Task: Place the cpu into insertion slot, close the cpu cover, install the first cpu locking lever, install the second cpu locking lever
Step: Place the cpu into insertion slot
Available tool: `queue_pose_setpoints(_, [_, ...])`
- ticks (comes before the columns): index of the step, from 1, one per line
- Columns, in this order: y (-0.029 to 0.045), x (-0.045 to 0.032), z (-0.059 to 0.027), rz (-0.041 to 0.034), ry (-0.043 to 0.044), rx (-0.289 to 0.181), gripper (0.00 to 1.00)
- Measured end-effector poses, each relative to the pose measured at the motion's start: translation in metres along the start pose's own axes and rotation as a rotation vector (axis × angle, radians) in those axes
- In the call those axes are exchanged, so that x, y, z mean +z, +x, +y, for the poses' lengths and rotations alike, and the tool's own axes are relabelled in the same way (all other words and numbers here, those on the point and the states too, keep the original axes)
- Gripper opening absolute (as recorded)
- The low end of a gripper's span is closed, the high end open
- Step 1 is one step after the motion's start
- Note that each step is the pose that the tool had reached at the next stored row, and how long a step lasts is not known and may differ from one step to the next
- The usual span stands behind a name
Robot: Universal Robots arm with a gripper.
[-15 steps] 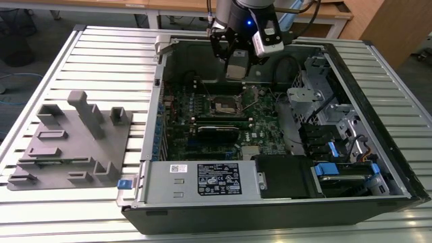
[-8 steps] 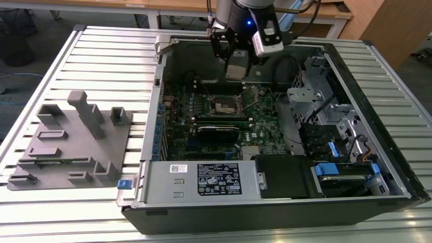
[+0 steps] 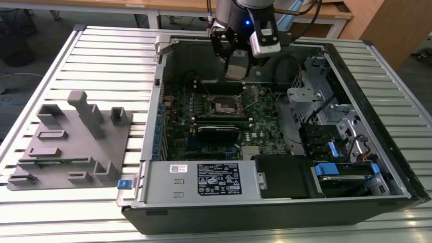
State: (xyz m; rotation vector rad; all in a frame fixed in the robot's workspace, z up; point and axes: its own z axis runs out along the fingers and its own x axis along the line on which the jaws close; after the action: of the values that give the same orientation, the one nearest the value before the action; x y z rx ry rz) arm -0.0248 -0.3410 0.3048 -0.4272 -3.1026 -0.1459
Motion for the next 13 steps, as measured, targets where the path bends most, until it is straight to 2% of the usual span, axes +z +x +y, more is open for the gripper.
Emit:
queue_pose_setpoints(6, [0.0,0.0,0.0,-0.0004,0.0,0.004,0.54])
queue_pose_setpoints(11, [0.0,0.0002,-0.0001,-0.0051,-0.0009,0.056,0.54])
queue_pose_setpoints(13, [0.0,0.0003,0.0,-0.0055,-0.0011,0.06,0.54])
